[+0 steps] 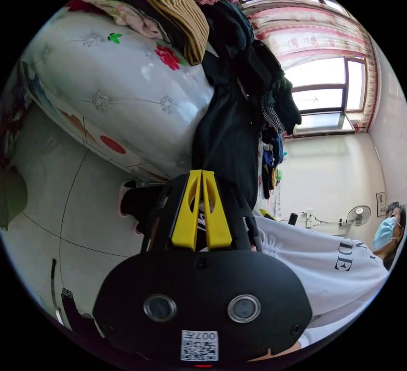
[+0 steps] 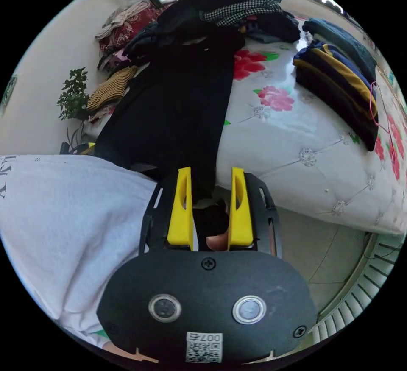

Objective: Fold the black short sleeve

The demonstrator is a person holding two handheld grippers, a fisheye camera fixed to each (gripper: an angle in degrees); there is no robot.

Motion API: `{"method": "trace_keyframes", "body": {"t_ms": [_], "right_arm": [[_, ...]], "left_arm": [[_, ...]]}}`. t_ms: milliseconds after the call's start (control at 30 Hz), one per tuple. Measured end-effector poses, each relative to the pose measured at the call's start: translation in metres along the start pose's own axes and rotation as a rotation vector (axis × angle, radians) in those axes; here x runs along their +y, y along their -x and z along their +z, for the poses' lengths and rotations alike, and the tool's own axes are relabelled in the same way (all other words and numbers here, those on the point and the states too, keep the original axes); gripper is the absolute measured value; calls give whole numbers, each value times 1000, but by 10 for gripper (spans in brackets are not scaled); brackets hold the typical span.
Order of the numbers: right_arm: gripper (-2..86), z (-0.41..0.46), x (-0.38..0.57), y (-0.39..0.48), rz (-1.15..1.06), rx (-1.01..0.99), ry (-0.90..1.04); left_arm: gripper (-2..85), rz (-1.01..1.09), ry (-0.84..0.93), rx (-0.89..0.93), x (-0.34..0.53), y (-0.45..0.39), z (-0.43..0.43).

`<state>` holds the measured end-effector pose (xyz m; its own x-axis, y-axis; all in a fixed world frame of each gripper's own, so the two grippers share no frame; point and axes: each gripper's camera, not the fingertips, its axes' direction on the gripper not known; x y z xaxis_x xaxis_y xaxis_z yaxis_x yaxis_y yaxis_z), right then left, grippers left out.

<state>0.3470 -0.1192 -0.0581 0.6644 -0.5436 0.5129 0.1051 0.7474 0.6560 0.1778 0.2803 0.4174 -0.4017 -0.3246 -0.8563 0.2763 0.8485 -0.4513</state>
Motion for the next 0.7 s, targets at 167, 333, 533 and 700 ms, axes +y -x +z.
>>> {"method": "trace_keyframes", "body": {"t_ms": [167, 333, 533, 700], "right_arm": [[78, 6, 9, -9, 97, -116, 67], [20, 18, 6, -12, 160, -271, 133], [0, -78, -15, -10, 93, -475, -215], [-2, -246, -25, 25, -163, -454, -651]], "left_arm": [[-10, 80, 21, 17, -8, -23, -21], [-10, 74, 43, 127, -9, -30, -35], [-10, 117, -127, 525, -23, -64, -75], [-10, 480, -304, 701, -37, -168, -145]]}}
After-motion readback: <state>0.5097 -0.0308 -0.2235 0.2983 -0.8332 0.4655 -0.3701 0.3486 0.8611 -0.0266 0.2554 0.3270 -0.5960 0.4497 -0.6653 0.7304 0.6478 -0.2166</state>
